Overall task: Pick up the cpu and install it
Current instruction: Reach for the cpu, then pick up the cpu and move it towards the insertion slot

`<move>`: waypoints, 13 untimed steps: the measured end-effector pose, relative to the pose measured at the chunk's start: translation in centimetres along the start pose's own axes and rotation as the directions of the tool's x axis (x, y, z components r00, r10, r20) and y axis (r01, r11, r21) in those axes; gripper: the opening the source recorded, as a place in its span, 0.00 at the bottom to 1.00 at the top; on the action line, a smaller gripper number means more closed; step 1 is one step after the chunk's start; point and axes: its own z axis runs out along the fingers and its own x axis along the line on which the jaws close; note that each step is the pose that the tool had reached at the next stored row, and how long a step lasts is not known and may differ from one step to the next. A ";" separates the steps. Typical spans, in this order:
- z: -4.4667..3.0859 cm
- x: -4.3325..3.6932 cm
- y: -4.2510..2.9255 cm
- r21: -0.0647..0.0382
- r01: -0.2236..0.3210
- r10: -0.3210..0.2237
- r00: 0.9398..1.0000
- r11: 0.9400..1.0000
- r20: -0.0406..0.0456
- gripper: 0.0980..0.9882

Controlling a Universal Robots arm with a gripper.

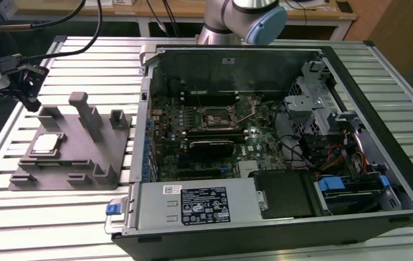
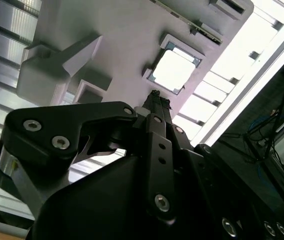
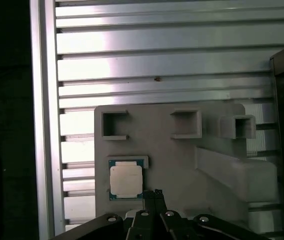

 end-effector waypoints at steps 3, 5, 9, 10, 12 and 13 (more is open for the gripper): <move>0.02 0.00 0.00 0.000 0.000 0.000 1.000 1.000 0.000 0.01; 0.03 0.00 0.00 0.000 0.000 0.000 1.000 1.000 0.000 0.01; 0.13 0.00 -0.01 0.000 0.000 0.000 1.000 1.000 0.000 0.01; 0.20 0.01 -0.01 0.000 0.000 0.000 1.000 1.000 0.000 0.01; 0.31 0.01 -0.05 0.000 0.000 0.000 1.000 1.000 0.000 0.01; 0.37 0.01 -0.09 0.000 0.000 0.000 1.000 1.000 0.000 0.01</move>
